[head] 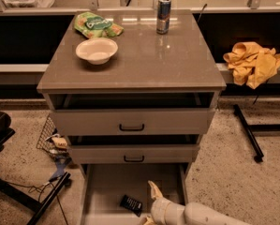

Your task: Pick rxbar blueberry from bottom drawer and place on counter

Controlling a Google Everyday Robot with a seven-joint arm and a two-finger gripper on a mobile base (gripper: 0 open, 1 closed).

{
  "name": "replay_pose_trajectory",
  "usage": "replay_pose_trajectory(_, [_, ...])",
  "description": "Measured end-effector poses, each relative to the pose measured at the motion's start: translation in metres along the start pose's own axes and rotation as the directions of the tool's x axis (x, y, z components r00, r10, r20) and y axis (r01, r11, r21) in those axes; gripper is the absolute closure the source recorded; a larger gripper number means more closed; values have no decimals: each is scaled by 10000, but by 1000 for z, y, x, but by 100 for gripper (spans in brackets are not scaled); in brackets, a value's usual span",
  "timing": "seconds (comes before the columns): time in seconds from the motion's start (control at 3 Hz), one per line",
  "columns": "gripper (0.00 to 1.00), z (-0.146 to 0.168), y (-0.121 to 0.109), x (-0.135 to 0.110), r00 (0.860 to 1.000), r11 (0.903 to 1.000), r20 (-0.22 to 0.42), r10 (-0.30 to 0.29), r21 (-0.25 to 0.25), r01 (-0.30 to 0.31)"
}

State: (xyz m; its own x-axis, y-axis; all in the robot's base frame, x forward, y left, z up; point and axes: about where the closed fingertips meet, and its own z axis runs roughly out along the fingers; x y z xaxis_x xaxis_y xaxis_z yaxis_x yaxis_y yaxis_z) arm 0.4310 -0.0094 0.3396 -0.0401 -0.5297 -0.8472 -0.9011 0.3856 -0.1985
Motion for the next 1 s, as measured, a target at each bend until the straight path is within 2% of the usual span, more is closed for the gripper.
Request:
replay_pose_trajectory(0.33, [0,0,0,0,10000,10000,0,0,0,0])
replay_pose_trajectory(0.67, [0,32,-5,11,9995,9999,328,-12,-111,16])
replay_pose_trajectory(1.0, [0,101,13,35,9947,9957,1025,-59,-917,153])
